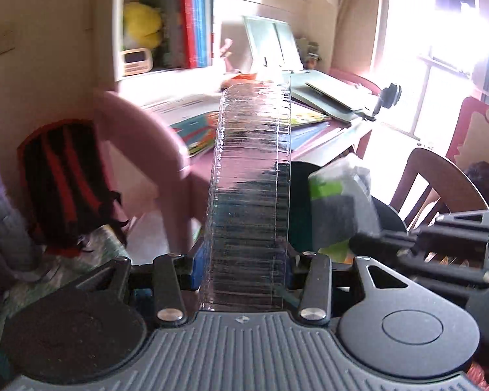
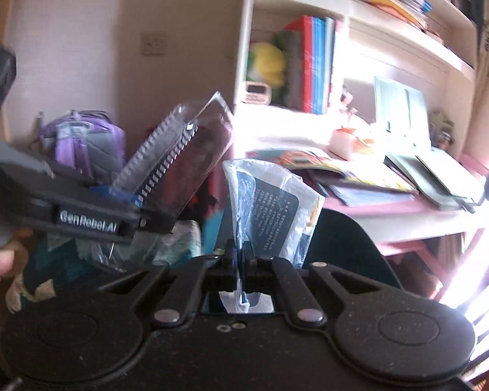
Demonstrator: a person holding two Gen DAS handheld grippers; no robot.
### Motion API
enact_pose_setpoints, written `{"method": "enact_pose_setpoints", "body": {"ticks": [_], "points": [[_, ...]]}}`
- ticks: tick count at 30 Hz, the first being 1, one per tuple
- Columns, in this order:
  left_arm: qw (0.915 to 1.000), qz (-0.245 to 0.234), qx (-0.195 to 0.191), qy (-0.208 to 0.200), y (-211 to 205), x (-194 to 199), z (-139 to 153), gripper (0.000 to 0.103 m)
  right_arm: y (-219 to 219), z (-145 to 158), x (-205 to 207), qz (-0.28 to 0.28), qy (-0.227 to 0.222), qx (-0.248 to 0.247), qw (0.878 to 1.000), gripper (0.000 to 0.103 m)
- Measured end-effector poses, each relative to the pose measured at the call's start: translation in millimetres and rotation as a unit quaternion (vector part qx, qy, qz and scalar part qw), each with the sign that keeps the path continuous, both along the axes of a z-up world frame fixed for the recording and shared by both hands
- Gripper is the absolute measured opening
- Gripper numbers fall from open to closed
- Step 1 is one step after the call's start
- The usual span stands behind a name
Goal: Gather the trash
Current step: 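Lift the clear tray and white packet and carry them toward the teal bin, then open both tools to drop the tray and packet into the bin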
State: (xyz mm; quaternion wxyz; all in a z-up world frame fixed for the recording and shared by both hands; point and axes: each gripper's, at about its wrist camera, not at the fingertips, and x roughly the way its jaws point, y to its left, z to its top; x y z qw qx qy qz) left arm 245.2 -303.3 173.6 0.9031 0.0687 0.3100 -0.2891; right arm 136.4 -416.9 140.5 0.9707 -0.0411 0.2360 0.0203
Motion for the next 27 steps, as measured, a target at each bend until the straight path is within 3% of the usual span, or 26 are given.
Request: {"method": "enact_pose_setpoints", "body": {"ticks": [7,16,23,27], "points": [[0.9990,-0.023,0.034,0.019,-59,17,-21,0.043,-32,-21,14,-0.030,0.032,0.014,0.999,0.001],[0.9934,-0.044,0.080,0.070,-91,31,-60,0.044,-55,-48,27,-0.037,0.079,0.029,0.996,0.003],[0.9917,-0.048,0.090,0.078,-96,30,-68,0.045,-59,-53,30,-0.040,0.081,0.030,0.995,0.014],[0.9923,-0.048,0.091,0.069,-94,26,-65,0.055,-62,-55,28,-0.044,0.080,0.032,0.995,0.021]]}}
